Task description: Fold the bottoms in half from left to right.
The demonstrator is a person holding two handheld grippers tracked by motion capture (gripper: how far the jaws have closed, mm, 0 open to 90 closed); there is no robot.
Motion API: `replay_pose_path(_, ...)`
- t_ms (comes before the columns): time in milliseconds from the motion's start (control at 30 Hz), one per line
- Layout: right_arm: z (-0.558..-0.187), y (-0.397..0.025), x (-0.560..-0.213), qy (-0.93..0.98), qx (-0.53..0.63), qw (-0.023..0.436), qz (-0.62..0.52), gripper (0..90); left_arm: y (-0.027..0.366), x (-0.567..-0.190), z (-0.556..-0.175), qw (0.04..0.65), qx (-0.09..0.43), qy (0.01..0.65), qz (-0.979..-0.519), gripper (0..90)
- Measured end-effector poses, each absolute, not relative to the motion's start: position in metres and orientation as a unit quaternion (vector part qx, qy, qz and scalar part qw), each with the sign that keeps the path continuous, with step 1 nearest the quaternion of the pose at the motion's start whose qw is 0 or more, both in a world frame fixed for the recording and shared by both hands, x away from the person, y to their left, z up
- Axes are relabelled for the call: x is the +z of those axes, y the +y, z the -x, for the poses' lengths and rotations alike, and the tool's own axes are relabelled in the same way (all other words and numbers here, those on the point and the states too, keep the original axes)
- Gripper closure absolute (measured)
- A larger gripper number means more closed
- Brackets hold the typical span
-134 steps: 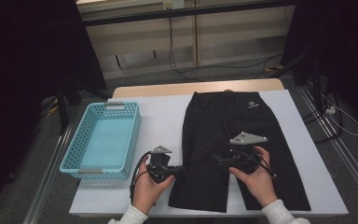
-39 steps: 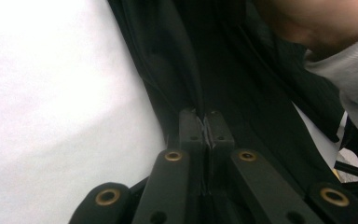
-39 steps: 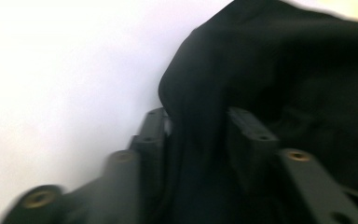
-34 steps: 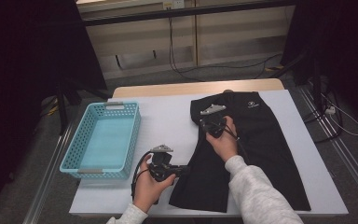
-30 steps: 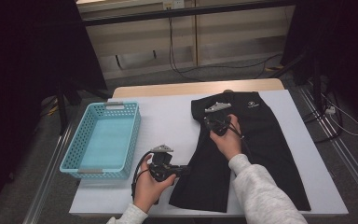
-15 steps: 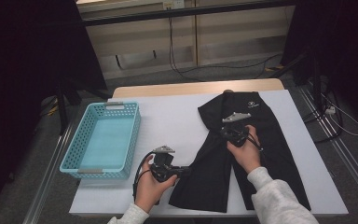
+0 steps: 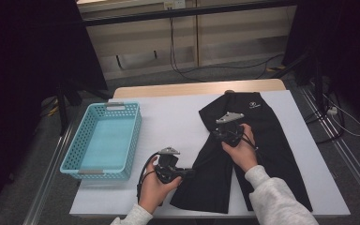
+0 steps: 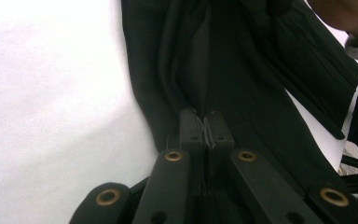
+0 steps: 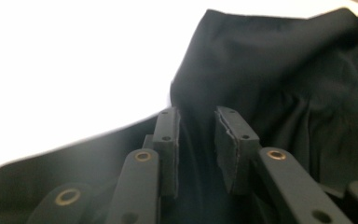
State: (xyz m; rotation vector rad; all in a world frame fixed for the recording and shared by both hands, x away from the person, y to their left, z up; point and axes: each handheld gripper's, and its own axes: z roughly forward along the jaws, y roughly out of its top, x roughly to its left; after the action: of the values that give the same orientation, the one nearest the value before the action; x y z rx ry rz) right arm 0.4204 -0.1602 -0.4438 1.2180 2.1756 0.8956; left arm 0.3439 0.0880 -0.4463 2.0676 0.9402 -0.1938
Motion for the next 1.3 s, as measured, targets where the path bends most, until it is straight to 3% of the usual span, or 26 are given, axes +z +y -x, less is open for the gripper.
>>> replay_pose_path(233,-0.438,-0.142,-0.444,0.805,0.325,0.247,-0.431,60.6,0.089,-0.445,-0.344,0.419,-0.079,0.375,-0.823,88.6)
replay_pose_path(400,-0.45,-0.132,-0.455,0.822,0.286,0.25,-0.424,59.3,0.089,-0.446,-0.344,0.42,-0.078,0.376,-0.822,88.7)
replay_pose_path(667,-0.46,-0.136,-0.456,0.82,0.304,0.217,-0.435,86.4,0.09,-0.444,-0.344,0.425,-0.072,0.379,-0.819,88.8)
replay_pose_path(1033,-0.463,-0.164,-0.418,0.77,0.371,0.206,-0.477,90.0,0.08,-0.429,-0.342,0.46,-0.079,0.365,-0.805,89.2)
replay_pose_path(1300,-0.462,-0.169,-0.413,0.768,0.374,0.207,-0.477,90.0,0.082,-0.429,-0.344,0.461,-0.081,0.369,-0.803,89.2)
